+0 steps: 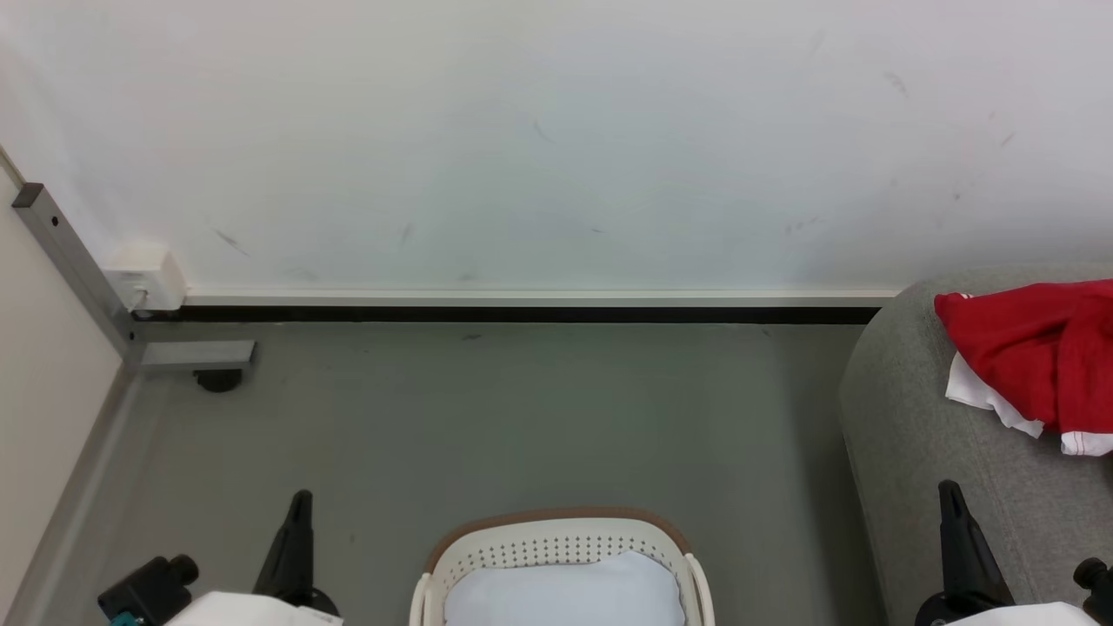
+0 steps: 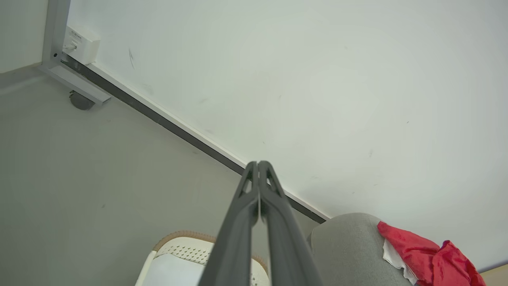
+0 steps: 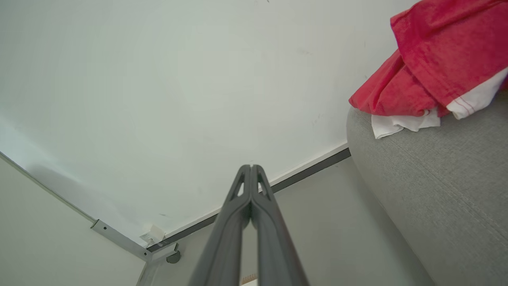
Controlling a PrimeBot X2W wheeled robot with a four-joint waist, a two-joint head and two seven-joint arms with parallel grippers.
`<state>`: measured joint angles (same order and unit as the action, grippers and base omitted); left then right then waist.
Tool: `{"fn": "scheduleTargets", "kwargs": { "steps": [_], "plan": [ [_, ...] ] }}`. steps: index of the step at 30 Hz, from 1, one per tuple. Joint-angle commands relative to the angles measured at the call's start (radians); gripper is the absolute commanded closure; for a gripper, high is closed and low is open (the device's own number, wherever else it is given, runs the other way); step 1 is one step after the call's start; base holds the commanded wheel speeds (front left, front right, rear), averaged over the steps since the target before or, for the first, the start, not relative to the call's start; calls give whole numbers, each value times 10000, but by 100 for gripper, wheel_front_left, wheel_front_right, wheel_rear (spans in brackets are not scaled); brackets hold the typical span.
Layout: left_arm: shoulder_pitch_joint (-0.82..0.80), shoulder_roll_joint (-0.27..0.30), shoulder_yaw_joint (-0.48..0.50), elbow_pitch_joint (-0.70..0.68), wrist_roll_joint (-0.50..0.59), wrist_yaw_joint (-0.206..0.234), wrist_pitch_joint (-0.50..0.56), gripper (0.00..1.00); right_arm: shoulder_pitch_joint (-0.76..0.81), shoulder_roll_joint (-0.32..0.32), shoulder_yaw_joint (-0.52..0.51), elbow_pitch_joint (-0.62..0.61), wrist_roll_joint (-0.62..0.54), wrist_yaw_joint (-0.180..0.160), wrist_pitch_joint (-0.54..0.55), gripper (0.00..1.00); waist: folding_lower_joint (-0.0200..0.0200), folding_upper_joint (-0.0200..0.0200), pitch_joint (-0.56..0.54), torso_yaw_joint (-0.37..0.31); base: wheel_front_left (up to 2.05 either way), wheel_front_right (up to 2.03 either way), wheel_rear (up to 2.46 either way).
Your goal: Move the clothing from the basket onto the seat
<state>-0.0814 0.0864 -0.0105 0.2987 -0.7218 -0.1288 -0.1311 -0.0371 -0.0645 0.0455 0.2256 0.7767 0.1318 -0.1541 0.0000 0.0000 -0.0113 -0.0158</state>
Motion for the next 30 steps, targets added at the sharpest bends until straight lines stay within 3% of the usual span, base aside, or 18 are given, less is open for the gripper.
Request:
{"fn": "scheduleTargets", "kwargs": {
  "steps": [1,30],
  "plan": [
    [-218,44,87,-177,-391,-10,99,100,-265,-98,-78,-100,375,-5,78,100,0,0,2,3,0,0,0],
    [-277,-123,572,-336,-3822,-17,1056,100,-474,-180,-479,6,3792,-10,961,100,0,0,44,51,0,0,0]
  ]
}}
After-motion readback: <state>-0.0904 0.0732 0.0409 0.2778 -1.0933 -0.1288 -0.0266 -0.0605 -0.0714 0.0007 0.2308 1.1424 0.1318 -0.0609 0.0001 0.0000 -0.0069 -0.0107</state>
